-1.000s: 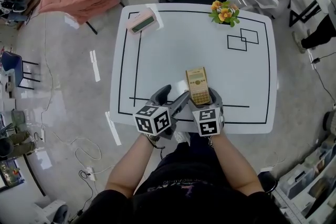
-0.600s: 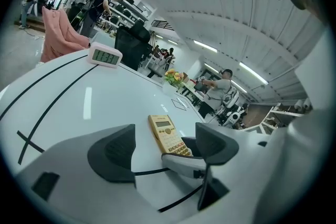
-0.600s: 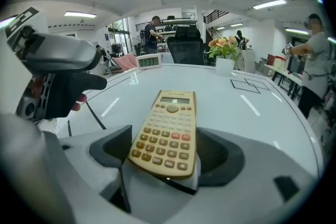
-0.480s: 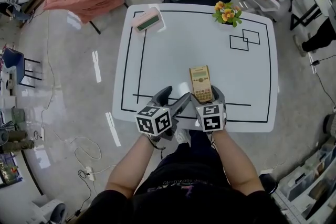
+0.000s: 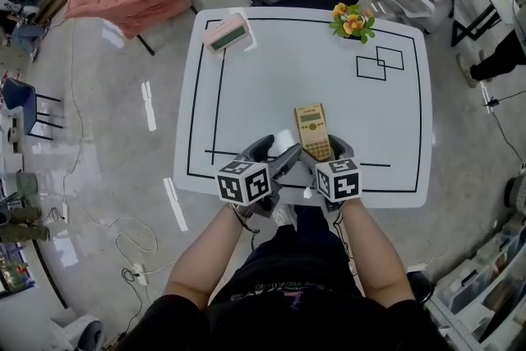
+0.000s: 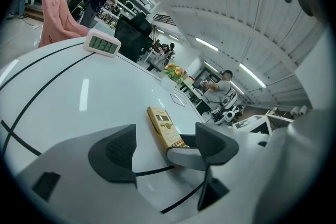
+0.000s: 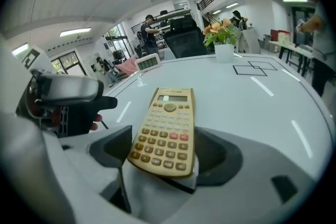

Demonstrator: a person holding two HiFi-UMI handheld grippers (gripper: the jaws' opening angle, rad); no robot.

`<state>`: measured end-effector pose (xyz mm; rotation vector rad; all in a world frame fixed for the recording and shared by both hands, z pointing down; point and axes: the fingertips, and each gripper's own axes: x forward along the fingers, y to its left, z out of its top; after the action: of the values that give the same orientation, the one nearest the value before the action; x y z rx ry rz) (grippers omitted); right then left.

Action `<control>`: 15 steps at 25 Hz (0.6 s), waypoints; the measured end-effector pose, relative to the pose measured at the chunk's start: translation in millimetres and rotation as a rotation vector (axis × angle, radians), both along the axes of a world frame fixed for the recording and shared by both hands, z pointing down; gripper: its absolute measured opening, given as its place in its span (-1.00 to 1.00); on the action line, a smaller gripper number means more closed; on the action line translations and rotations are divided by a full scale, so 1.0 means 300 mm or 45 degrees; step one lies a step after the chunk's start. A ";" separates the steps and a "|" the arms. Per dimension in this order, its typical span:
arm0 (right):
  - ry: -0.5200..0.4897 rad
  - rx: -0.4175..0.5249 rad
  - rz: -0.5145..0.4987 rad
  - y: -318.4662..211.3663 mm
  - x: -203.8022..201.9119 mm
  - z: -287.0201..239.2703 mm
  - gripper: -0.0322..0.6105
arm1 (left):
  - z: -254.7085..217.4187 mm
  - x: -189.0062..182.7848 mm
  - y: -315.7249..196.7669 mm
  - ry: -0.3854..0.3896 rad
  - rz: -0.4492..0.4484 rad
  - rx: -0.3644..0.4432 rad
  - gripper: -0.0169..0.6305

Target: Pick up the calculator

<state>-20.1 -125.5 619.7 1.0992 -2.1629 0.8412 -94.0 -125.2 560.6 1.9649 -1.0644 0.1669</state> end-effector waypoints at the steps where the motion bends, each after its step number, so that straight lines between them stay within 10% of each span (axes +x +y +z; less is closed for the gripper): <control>1: -0.026 -0.015 0.001 0.000 0.001 -0.004 0.26 | 0.006 0.006 -0.005 0.006 0.003 -0.010 0.13; 15: -0.284 -0.143 -0.009 -0.013 0.018 -0.032 0.25 | 0.104 0.120 -0.105 0.106 0.020 -0.162 0.09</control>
<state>-14.7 -129.4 610.0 0.9814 -2.2655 1.1139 -57.9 -156.5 591.7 1.8507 -0.9612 0.1557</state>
